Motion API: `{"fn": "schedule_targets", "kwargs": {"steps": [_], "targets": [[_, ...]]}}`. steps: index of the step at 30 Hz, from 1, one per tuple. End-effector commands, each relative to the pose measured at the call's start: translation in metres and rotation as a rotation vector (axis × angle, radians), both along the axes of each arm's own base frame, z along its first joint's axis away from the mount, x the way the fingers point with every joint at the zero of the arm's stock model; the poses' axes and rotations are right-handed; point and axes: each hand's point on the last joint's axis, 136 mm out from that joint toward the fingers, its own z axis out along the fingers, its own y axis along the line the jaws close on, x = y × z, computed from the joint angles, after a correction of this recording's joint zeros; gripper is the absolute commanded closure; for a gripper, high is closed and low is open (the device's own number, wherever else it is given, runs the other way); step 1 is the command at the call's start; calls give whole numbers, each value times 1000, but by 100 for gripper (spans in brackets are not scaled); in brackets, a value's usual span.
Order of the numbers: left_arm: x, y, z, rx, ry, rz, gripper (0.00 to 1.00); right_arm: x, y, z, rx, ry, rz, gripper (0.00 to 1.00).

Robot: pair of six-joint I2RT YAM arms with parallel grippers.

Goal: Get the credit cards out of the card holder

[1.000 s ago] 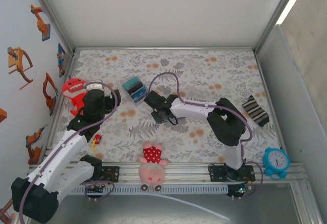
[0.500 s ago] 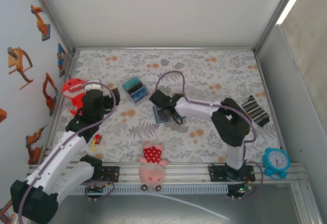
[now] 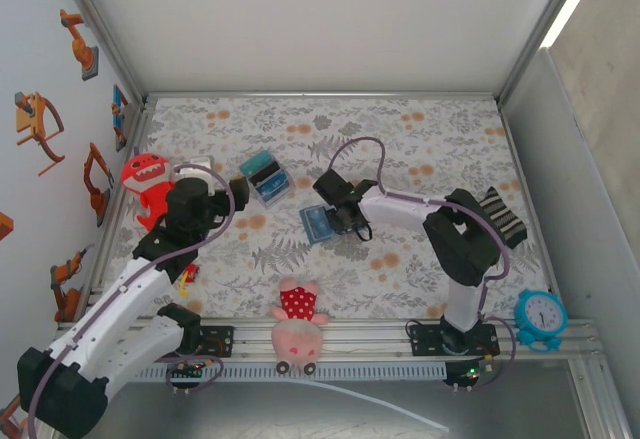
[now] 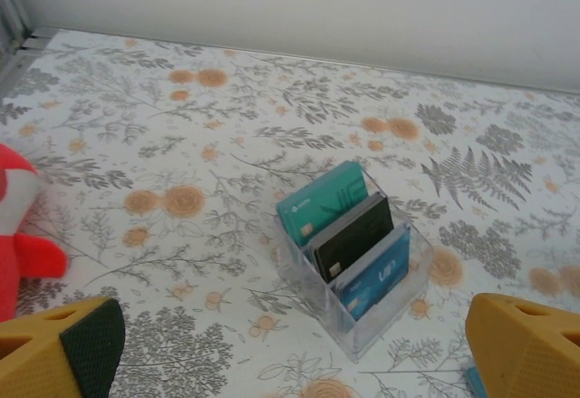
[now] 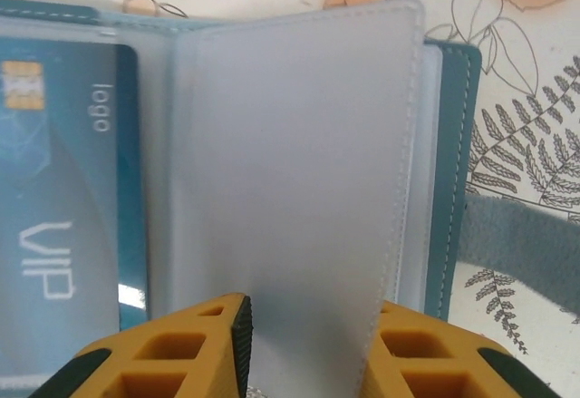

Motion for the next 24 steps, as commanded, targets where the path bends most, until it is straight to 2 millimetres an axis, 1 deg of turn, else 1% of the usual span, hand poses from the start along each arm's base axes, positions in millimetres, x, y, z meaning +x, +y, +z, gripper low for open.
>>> {"fn": "schedule_targets", "kwargs": {"steps": [1, 4, 8, 10, 11, 15, 18, 24], "targets": [[0, -20, -13, 21, 2, -71, 3, 2, -3, 7, 44, -8, -35, 73], [0, -33, -27, 37, 32, -102, 3, 2, -7, 7, 64, 3, -45, 75], [-1, -47, -42, 89, 57, -121, 3, 2, -11, 15, 83, -6, -52, 73], [-2, -54, -48, 109, 67, -132, 3, 3, -15, 18, 85, -14, -62, 68], [-3, -58, -51, 121, 74, -137, 3, 4, -17, 20, 86, -19, -69, 67], [-3, -72, -56, 136, 70, -153, 3, 8, -26, 23, 78, -29, -87, 67], [-3, -85, -62, 157, 76, -174, 3, 11, -34, 21, 68, -28, -103, 67], [0, -108, -79, 217, 114, -194, 3, 15, -50, 19, 60, -23, -143, 69]]}}
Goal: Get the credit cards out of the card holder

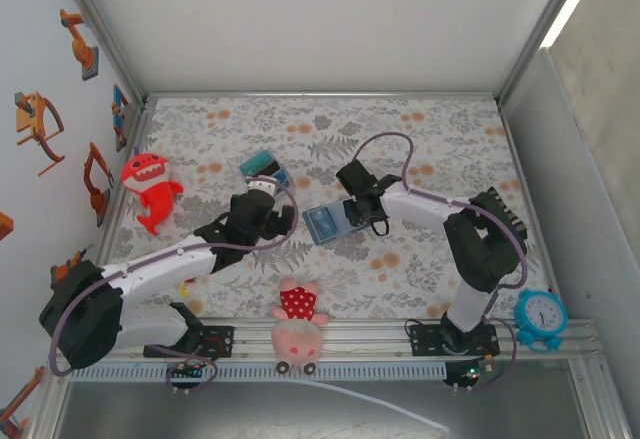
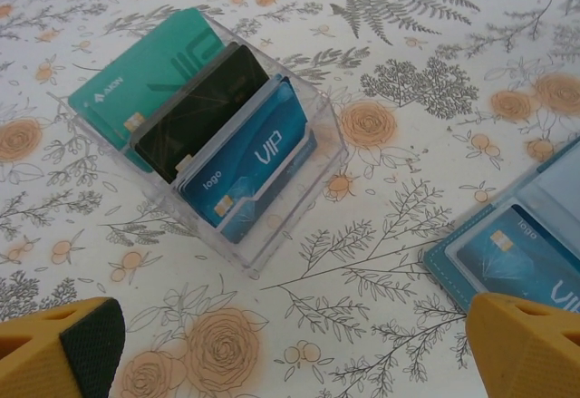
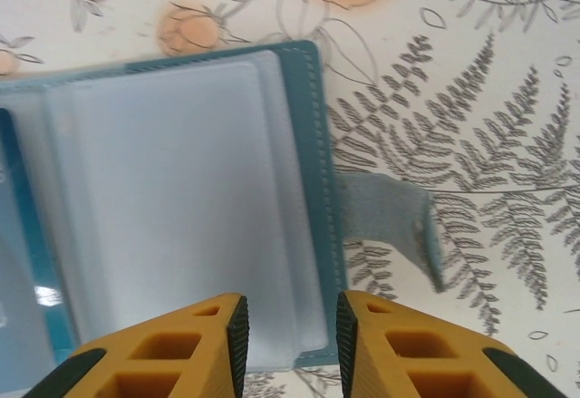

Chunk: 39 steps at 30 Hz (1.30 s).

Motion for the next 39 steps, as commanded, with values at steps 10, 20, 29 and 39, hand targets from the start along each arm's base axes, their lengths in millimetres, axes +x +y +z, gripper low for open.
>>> {"fn": "schedule_targets", "kwargs": {"steps": [10, 20, 29, 39], "targets": [[4, -36, -32, 54, 44, -5, 3, 0, 0, 27, 170, -6, -29, 75], [1, -42, -69, 49, 125, 1, 3, -6, 46, 25, 412, 118, 36, 86], [-1, -48, -85, 73, 162, -11, 3, -9, 65, 11, 487, 201, 39, 86], [-3, -48, -92, 103, 180, -4, 3, -13, 72, 7, 515, 232, 46, 81]]}}
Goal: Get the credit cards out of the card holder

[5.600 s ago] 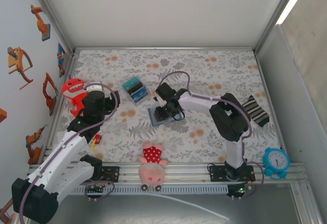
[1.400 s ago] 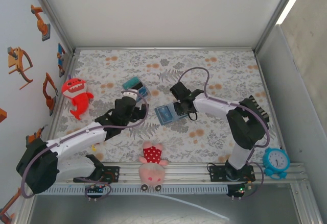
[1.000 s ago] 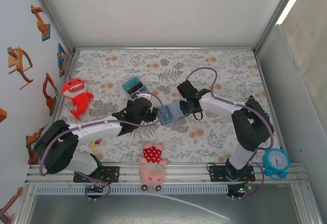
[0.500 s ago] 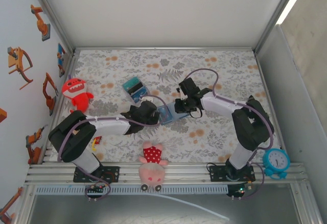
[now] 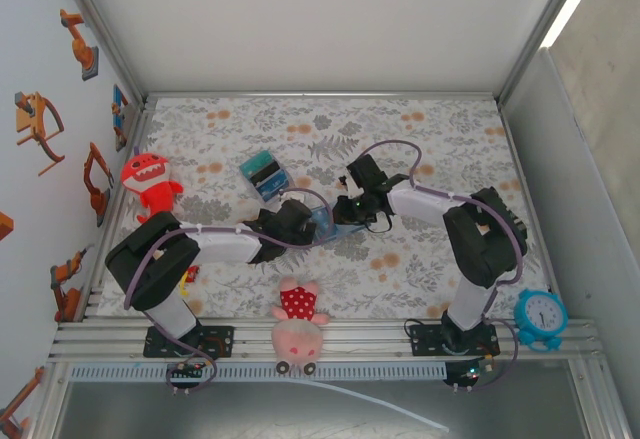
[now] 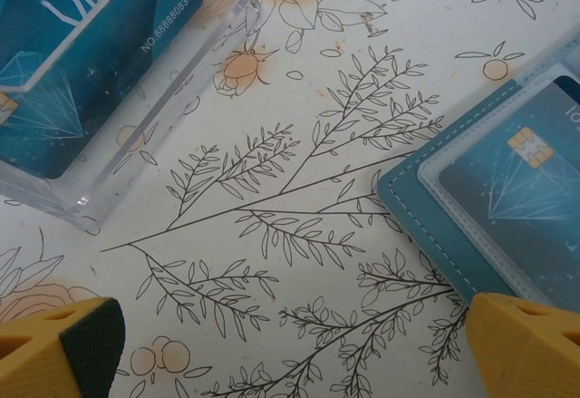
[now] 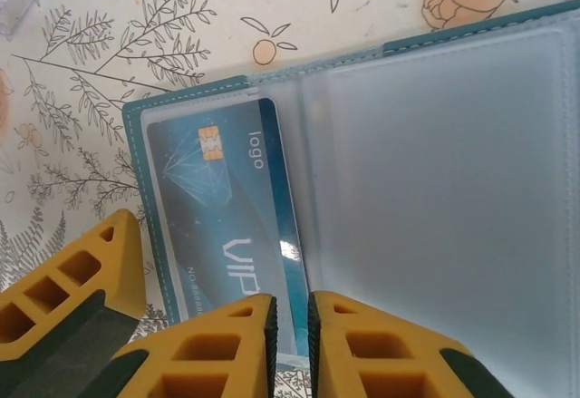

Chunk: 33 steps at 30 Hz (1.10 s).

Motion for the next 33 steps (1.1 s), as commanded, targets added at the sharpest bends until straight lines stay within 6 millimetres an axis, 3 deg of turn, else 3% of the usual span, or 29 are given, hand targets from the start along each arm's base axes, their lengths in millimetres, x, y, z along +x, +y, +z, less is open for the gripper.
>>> {"fn": "schedule_targets", "kwargs": {"steps": [1, 15, 33], "targets": [[1, -4, 0, -2, 8, 11, 3, 4, 9, 1, 31, 10, 5, 81], [6, -15, 3, -30, -4, 3, 3, 5, 16, -9, 28, 33, 19, 79], [0, -2, -12, 56, 38, 14, 3, -3, 17, -20, 40, 73, 22, 79]]}}
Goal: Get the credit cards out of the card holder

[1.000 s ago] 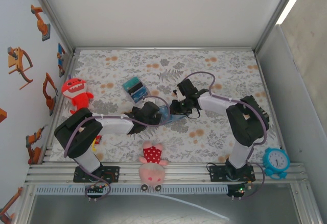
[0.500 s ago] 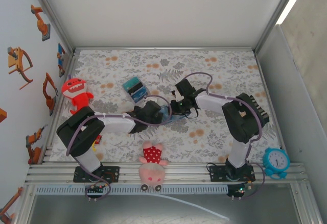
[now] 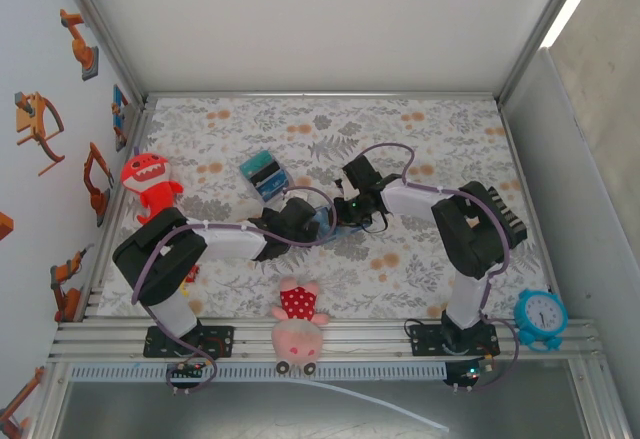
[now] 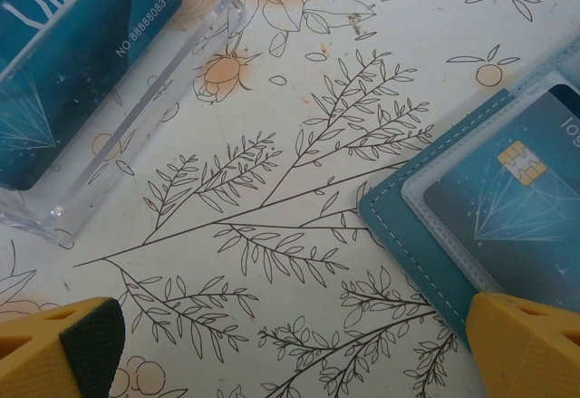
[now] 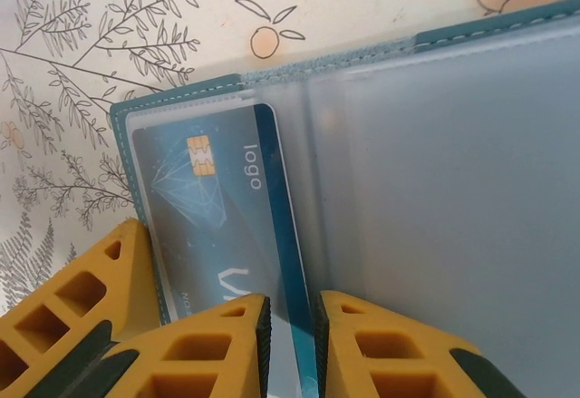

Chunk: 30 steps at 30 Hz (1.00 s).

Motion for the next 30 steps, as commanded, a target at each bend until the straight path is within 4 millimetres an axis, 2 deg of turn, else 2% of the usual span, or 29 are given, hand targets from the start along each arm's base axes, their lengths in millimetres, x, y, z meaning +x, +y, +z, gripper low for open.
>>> {"fn": "schedule_targets", "kwargs": {"steps": [1, 14, 19, 24, 30], "targets": [[-3, 6, -8, 49, 25, 17, 3, -2, 7, -2, 24, 18, 1, 79], [-5, 9, -9, 78, 40, 13, 3, -8, -4, -15, -27, 39, -16, 78], [-4, 8, -9, 76, 39, 15, 3, -11, -11, -23, -60, 50, -28, 72], [-4, 8, -9, 81, 43, 13, 3, -15, 5, -17, 50, 68, -7, 72], [-4, 9, -9, 80, 46, 23, 3, -16, 20, -1, 166, 70, 9, 80]]}}
